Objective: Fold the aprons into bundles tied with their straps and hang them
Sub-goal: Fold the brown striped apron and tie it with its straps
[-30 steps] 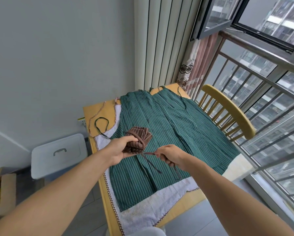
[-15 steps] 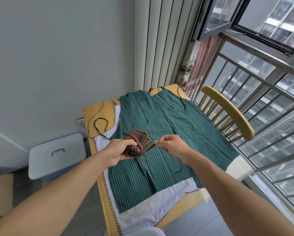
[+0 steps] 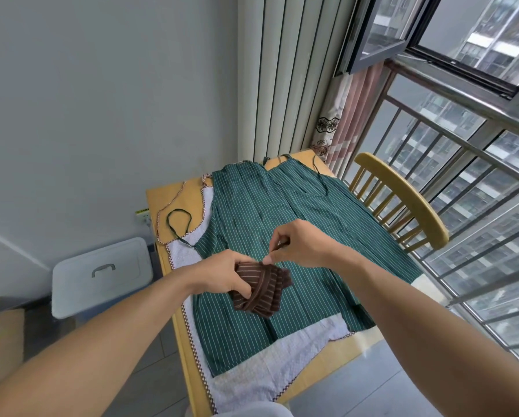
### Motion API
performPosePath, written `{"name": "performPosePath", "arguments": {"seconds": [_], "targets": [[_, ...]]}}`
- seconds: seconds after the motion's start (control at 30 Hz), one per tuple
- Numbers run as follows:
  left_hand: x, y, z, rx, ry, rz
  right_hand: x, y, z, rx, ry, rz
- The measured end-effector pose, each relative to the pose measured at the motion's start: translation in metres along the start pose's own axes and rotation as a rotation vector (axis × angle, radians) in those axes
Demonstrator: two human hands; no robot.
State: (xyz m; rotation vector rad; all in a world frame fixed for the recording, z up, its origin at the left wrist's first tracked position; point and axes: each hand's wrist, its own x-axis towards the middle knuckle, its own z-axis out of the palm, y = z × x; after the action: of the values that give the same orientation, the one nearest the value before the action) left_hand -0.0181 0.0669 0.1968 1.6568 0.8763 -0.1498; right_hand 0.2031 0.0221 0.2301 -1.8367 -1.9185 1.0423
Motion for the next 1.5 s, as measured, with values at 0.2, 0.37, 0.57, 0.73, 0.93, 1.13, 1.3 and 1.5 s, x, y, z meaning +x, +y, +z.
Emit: {"name": "performPosePath", "arguments": {"seconds": [0.2, 0.37, 0.57, 0.73, 0.93, 1.13, 1.3, 1.5], "targets": [[-0.013, 0.009, -0.012, -0.073, -0.133, 0.069, -0.002, 0.013, 0.001, 0.365, -0.010, -0.026], [-0.013, 0.003, -0.013, -0.266, -0.158, 0.038, -0.005, 0.025, 0.015, 0.539, 0.089, 0.007], [0.004, -0.010, -0.002, -0.599, 0.316, -0.202, -0.011, 0.026, -0.002, 0.570, 0.252, -0.096], [0.006, -0.012, -0.010, -1.035, 0.370, -0.080, -0.028, 0.056, 0.003, 0.034, -0.308, 0.281], [-0.016, 0.001, -0.013, -0.663, -0.407, 0.165, -0.029, 0.090, 0.040, 0.020, -0.374, 0.395], [-0.022, 0.027, 0.007, 0.117, -0.492, -0.022, -0.010, 0.075, 0.029, 0.073, -0.144, 0.321], [-0.028, 0.029, 0.007, 0.219, -0.458, -0.080, 0.002, 0.053, 0.006, 0.191, 0.027, 0.288], [-0.043, 0.047, 0.009, 0.444, -0.634, 0.010, 0.005, 0.053, 0.003, 0.123, -0.120, 0.308]]}}
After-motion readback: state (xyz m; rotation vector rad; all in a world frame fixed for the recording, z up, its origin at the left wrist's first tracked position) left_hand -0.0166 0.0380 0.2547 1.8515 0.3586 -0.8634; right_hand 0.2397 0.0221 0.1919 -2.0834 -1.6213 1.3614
